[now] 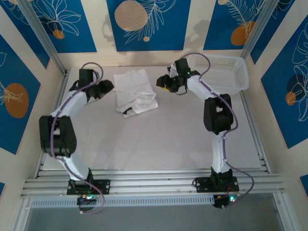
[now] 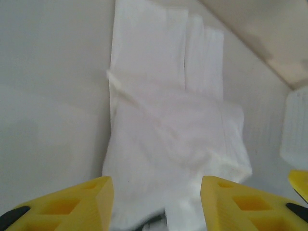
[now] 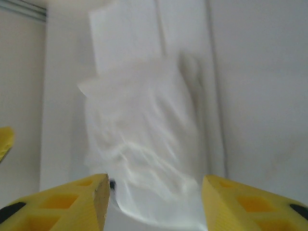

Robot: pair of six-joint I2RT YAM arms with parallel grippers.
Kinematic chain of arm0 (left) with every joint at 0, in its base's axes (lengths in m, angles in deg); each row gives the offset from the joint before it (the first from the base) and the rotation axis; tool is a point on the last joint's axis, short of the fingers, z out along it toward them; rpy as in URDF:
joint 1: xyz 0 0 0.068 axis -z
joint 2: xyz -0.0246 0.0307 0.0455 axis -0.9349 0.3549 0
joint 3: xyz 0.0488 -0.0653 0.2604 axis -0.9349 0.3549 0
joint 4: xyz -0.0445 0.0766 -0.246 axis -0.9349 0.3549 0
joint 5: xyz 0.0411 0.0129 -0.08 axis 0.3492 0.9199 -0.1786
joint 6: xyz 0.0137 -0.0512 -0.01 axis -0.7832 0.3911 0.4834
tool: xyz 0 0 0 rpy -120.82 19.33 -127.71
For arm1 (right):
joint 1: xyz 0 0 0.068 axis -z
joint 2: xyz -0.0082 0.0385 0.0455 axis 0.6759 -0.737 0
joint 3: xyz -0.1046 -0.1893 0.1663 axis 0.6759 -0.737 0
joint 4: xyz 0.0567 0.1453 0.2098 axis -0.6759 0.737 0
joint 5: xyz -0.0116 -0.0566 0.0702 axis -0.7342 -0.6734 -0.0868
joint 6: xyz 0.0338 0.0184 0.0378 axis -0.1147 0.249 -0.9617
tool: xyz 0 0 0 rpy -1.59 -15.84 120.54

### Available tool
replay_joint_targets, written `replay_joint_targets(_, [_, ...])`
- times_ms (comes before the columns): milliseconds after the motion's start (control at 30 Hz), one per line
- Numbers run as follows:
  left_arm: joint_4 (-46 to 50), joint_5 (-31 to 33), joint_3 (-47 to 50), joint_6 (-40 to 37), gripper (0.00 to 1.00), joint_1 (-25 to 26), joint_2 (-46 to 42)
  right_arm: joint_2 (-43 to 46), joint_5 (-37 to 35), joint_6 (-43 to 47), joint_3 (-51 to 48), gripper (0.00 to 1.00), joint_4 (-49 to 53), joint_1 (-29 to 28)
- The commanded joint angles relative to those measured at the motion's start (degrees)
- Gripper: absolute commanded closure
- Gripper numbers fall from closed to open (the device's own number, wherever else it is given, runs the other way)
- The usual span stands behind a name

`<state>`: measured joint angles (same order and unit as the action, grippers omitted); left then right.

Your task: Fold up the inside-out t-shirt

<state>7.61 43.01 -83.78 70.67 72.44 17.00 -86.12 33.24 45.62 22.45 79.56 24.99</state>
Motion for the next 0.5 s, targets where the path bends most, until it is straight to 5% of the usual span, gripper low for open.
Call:
replay_joint_targets(0, [0.1, -2.2, 8.6, -0.9, 0.50, 3.7, -3.0, 1.9, 2.0, 0.0, -7.5, 0.47, -6.5, -1.4])
replay_joint_targets(333, [-5.8, -4.3, 13.2, 3.8, 0.49, 9.4, 3.4, -2.6, 2.6, -1.2, -9.8, 0.50, -8.4, -3.9])
replay_joint_targets(467, [-5.9, -3.9, 11.0, 4.3, 0.52, 10.3, 6.6, -3.4, 3.4, -2.3, -9.4, 0.73, -8.6, -4.3])
